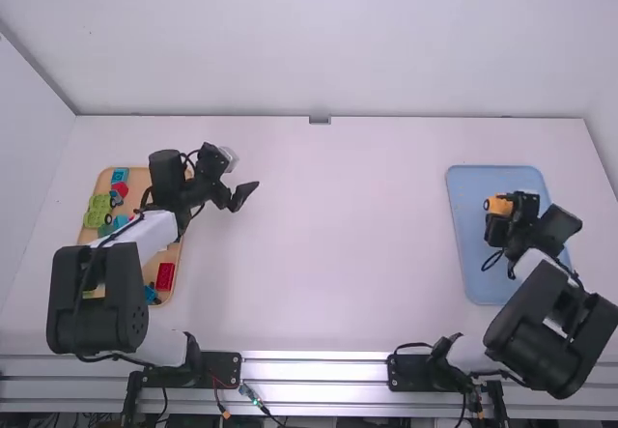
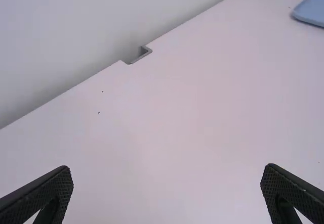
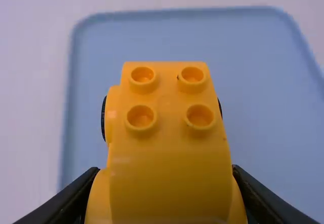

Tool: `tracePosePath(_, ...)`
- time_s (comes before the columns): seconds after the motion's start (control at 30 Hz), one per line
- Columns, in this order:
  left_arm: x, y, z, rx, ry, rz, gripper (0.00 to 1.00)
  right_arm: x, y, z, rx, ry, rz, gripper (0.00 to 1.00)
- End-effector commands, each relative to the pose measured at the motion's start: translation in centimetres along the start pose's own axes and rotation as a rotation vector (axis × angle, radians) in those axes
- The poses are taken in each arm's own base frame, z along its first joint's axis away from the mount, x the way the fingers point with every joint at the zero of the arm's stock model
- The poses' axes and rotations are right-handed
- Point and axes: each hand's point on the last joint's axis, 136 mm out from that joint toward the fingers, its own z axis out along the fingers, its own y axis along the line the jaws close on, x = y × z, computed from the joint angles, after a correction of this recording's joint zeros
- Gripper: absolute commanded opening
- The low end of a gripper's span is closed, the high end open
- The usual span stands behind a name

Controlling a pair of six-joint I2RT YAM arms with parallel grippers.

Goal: Assemble lego blocks to make yellow taxi

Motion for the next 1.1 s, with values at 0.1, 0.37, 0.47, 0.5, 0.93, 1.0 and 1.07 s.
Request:
tracePosePath(0.1,0.7,-0.2,0.4,0.007,0.008,-0.037,0.99,2.4,-1.1,-0.8,0.048,0.028,0.126,0.61)
tracePosePath(0.37,0.6,-0.2,0.4,0.006,0.007,-0.111,0.99,4.9,-3.0,-1.2,0.189,0.109,0.213,0.68)
tracePosePath(0.47,0.7,-0.1,0.4,0.003,0.011,-0.130,0.99,5.5,-2.8,-1.2,0.185,0.121,0.217,0.82)
tracePosePath(0.5,0.8,-0.1,0.4,0.000,0.014,-0.147,0.99,5.7,-2.7,-1.2,0.182,0.128,0.220,0.93)
tracePosePath(0.93,-0.6,0.0,0.1,-0.022,0.055,-0.240,0.99,0.1,-2.5,-5.3,0.187,0.097,0.328,0.99)
tracePosePath(1.0,-1.5,-0.1,-0.2,-0.067,0.087,-0.236,0.99,-2.5,-0.5,-6.8,0.150,0.074,0.295,0.99)
tracePosePath(1.07,-1.8,0.2,-0.6,-0.124,0.120,-0.227,0.99,-3.8,0.7,-7.6,0.129,0.055,0.263,0.99)
